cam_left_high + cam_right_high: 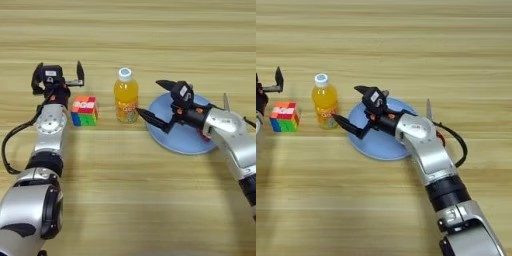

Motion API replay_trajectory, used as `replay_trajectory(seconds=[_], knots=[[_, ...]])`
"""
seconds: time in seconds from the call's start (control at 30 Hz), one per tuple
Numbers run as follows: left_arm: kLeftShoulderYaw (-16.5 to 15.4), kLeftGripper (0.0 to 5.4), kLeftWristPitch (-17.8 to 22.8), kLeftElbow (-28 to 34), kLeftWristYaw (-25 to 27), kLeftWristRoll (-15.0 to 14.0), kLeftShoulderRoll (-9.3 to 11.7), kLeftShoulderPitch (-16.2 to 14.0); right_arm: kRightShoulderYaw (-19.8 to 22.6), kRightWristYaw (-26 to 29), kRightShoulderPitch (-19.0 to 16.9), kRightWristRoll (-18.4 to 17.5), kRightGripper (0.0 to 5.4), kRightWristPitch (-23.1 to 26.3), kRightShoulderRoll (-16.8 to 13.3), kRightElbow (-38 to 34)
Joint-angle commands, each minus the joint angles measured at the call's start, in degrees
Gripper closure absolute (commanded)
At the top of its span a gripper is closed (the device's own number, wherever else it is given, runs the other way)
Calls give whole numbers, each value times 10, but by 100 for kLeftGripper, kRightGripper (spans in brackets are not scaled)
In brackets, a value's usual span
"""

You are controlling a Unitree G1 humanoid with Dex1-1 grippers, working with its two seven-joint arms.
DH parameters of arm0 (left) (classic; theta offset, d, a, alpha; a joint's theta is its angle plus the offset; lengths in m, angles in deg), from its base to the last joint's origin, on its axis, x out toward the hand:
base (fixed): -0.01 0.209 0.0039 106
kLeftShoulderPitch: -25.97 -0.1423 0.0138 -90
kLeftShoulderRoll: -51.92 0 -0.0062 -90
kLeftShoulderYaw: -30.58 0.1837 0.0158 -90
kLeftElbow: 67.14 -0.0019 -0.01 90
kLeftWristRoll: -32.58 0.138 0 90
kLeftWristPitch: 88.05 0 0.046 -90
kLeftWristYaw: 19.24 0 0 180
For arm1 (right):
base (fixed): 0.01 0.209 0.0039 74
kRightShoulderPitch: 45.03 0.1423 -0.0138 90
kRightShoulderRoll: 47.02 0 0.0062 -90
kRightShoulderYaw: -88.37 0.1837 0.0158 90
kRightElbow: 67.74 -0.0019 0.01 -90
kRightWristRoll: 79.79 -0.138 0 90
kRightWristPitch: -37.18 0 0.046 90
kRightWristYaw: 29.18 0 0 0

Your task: Move the objects on the table

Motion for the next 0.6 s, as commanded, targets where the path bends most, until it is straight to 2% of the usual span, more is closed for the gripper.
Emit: replay_trajectory(seconds=[0.03, 0.23, 0.6], knots=[[8, 3, -6, -3, -2, 9, -4, 9, -4, 2, 34, 9, 0, -11, 20, 47], [12, 3, -7, -4, -5, 10, -6, 9, -5, 12, 71, 6, 0, -10, 45, 104], [16, 3, -7, -3, -11, 9, -7, 9, -6, -5, 141, 39, 0, -60, 92, 229]])
